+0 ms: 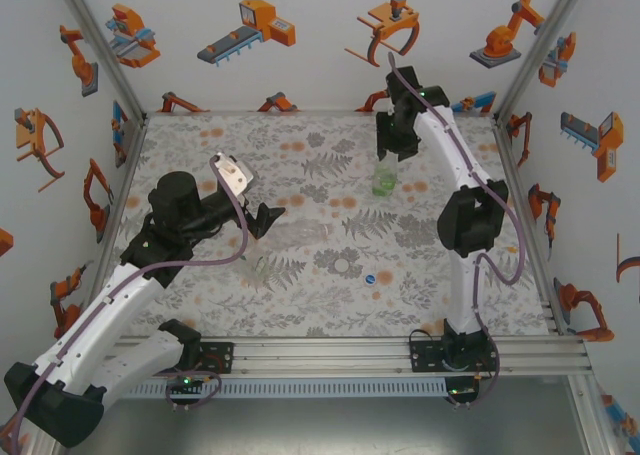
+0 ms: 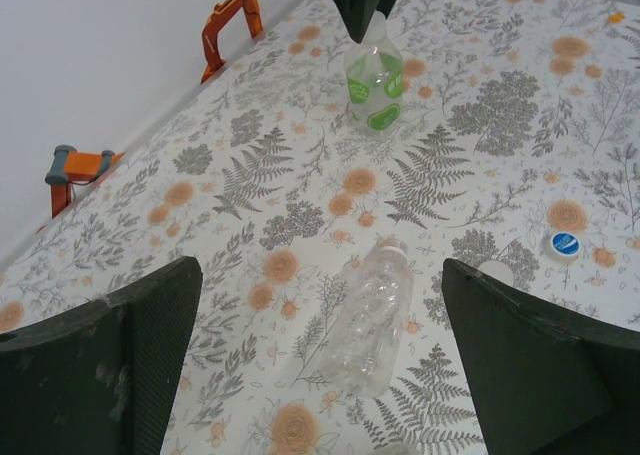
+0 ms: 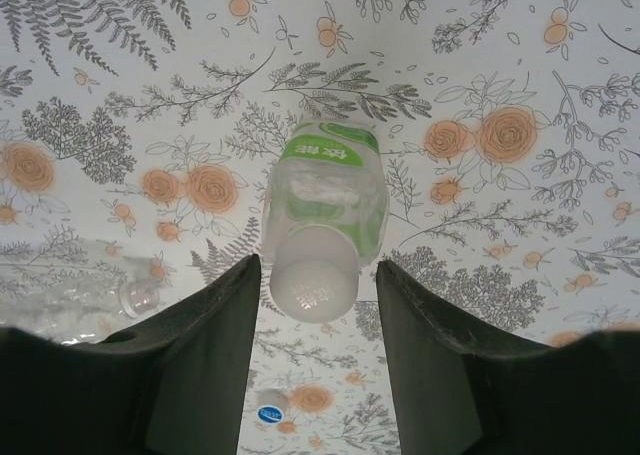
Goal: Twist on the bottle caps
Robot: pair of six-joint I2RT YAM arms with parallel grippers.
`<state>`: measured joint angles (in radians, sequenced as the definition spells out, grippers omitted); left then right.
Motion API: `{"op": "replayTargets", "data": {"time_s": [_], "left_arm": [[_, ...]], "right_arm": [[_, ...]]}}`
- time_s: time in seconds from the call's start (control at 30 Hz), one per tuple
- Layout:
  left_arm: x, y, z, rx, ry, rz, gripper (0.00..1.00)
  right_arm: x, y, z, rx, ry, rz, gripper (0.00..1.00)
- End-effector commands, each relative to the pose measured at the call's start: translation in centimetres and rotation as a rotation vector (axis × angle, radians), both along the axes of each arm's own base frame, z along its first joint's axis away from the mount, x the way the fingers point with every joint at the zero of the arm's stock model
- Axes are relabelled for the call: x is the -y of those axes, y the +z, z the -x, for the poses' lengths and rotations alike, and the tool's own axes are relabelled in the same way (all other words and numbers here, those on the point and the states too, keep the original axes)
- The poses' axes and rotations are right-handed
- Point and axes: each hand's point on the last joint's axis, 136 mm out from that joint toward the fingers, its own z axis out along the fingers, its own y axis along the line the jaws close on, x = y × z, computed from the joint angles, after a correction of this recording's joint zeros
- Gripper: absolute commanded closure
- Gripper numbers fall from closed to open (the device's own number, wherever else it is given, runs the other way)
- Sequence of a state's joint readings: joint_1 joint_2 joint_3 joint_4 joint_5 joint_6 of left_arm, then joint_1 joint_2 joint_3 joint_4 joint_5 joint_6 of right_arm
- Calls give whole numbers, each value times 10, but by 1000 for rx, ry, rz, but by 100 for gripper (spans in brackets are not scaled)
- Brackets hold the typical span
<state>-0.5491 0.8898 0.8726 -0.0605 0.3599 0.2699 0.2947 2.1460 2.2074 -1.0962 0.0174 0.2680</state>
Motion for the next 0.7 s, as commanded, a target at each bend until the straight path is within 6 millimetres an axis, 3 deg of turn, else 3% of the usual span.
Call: {"op": "replayTargets", "data": {"time_s": [0.0,0.2,0.67], "left_arm": [[1,7,2,22,-13,11,3],[-1,6,-2,17,6,10,3],[-14,8,-11,38,85,10,3]], "right_arm": [[9,39,8,62,-2,7,51],[-2,64,26,112,59,-21,52],[-69,92,97,368,317,-241,51]]}}
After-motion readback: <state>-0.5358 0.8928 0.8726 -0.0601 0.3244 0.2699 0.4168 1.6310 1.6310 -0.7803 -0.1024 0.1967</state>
